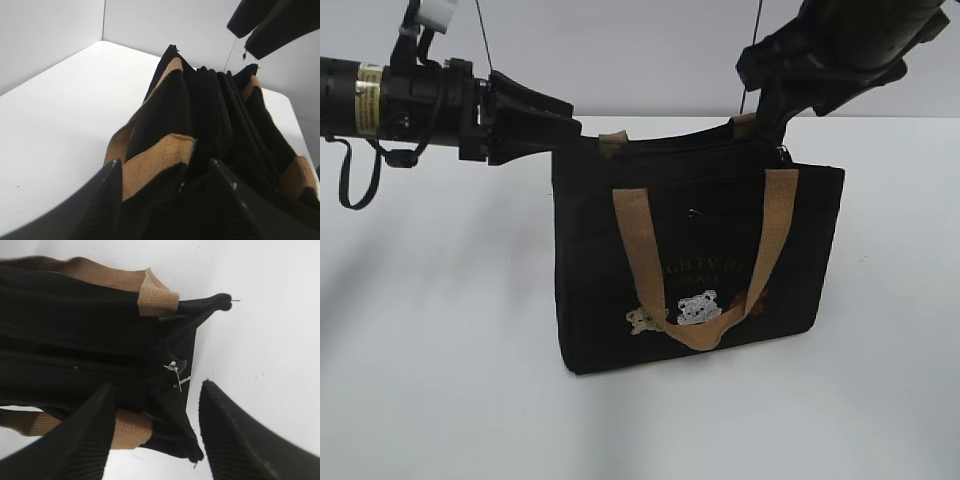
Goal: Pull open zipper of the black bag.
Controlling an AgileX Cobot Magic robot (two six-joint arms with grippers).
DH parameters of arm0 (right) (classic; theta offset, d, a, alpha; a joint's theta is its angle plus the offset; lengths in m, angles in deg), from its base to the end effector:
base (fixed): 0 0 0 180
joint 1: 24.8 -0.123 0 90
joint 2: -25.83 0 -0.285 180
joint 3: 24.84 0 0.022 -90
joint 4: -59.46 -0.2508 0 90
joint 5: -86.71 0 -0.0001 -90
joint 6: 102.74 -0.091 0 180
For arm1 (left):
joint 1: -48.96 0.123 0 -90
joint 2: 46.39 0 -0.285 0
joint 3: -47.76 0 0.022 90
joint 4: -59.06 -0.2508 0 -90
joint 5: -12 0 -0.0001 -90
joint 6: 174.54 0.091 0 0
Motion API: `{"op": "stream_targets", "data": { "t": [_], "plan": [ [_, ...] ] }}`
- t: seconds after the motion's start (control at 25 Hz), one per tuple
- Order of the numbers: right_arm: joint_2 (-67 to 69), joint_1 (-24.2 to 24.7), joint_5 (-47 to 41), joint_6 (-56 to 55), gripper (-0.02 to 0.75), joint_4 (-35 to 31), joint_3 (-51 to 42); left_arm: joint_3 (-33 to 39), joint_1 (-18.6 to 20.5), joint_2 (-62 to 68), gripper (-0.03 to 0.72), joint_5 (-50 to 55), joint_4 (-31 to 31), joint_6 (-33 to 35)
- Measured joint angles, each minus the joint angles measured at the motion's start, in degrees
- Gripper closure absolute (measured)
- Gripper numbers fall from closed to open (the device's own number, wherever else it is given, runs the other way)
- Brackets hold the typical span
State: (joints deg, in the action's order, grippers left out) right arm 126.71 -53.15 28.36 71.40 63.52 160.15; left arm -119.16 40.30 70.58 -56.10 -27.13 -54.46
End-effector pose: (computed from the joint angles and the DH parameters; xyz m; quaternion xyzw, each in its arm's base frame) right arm 0.3062 0.1590 0.3172 -0.2012 0.9533 0.0335 0.2228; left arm 0.3482 -0.1382 0.2149 0.4457 0.6307 -0.4418 0.4566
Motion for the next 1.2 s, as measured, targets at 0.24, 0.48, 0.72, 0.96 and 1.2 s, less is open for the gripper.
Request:
{"op": "stream_targets", "data": {
  "t": [0.24,0.48,0.72,0.96,1.2],
  "plan": [
    [-3.0,0.0,-1.7,0.0,0.328,0.0,2.5,0.0,0.0,-9.3,0.274,16.3,-9.3,-12.5],
    [-5.1,0.0,-3.5,0.2,0.328,0.0,3.6,0.0,0.0,-15.8,0.267,41.8,-13.4,-22.9],
    [-6.4,0.0,-9.1,2.0,0.328,0.0,3.6,1.9,0.0,-18.2,0.251,80.7,3.9,-32.4],
    [-7.4,0.3,-10.9,1.1,0.328,0.0,3.6,3.7,-1.7,-19.1,0.251,86.9,47.5,2.0],
    [-7.4,6.6,-11.1,-1.4,0.328,-0.7,3.6,-2.5,-2.9,-19.7,0.251,114.1,78.8,36.2]
  ]
}}
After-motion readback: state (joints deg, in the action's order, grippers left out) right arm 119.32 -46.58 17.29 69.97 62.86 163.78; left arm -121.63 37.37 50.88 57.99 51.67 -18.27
